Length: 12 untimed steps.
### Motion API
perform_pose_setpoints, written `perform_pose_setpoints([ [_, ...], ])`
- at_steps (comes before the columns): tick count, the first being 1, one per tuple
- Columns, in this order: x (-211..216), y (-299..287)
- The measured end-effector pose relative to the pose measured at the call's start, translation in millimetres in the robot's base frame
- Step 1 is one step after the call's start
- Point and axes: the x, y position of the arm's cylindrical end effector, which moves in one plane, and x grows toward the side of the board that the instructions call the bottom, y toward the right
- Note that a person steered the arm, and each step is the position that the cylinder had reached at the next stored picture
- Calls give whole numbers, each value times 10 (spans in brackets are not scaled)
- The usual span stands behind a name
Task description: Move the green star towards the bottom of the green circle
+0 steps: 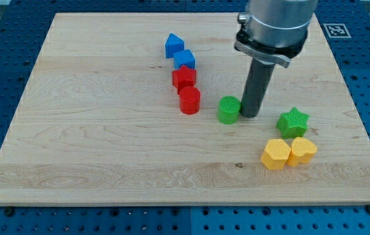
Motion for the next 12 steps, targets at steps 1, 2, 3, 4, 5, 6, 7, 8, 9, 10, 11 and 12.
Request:
perform_pose_setpoints([
  [1,0,-262],
  [2,10,-480],
  [3,17,-547],
  [4,-7,-203],
  [5,-7,458],
  [6,-31,1242],
  [7,-12,1793],
  [8,168,1893],
  [9,226,1607],
  [10,218,1233],
  [11,218,842],
  [12,218,545],
])
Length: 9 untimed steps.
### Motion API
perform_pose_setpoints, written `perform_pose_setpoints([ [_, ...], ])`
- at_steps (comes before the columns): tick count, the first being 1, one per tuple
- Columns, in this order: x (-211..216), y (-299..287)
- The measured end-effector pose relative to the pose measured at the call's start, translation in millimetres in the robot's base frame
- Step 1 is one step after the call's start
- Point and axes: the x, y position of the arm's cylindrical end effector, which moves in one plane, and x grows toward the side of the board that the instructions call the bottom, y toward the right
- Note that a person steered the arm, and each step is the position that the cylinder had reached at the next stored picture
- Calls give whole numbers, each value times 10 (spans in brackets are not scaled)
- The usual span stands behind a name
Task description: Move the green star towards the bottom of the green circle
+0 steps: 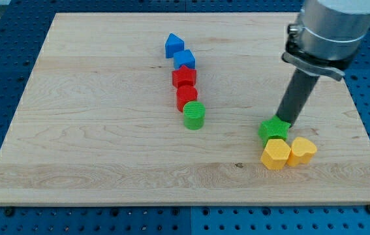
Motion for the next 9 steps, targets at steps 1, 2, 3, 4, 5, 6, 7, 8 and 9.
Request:
perform_pose_setpoints([
  [1,0,-45],
  [2,88,282],
  [3,163,507],
  [4,163,389],
  [5,164,78],
  [6,165,-302],
  [7,165,-631],
  [8,165,-644],
  [9,284,-330],
])
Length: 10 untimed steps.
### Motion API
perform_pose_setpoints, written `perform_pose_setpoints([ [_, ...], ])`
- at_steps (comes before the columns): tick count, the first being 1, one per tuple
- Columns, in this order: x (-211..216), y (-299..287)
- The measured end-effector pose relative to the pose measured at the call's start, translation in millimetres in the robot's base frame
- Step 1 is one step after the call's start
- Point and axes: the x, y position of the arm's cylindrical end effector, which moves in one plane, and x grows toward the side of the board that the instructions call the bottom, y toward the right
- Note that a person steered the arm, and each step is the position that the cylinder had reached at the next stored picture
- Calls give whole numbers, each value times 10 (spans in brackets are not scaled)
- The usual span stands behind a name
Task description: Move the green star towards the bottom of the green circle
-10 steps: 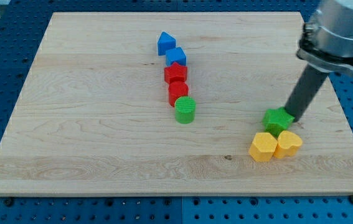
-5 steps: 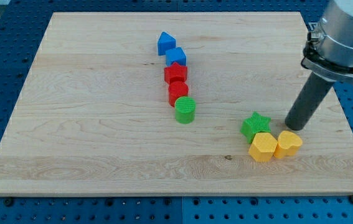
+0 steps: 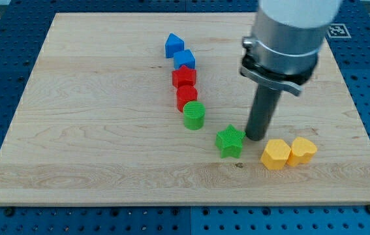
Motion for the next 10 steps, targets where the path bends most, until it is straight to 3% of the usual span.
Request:
perform_pose_setpoints([
  [2,171,218],
  [4,171,-216],
  [8,157,-547],
  [9,156,-442],
  [10,156,234],
])
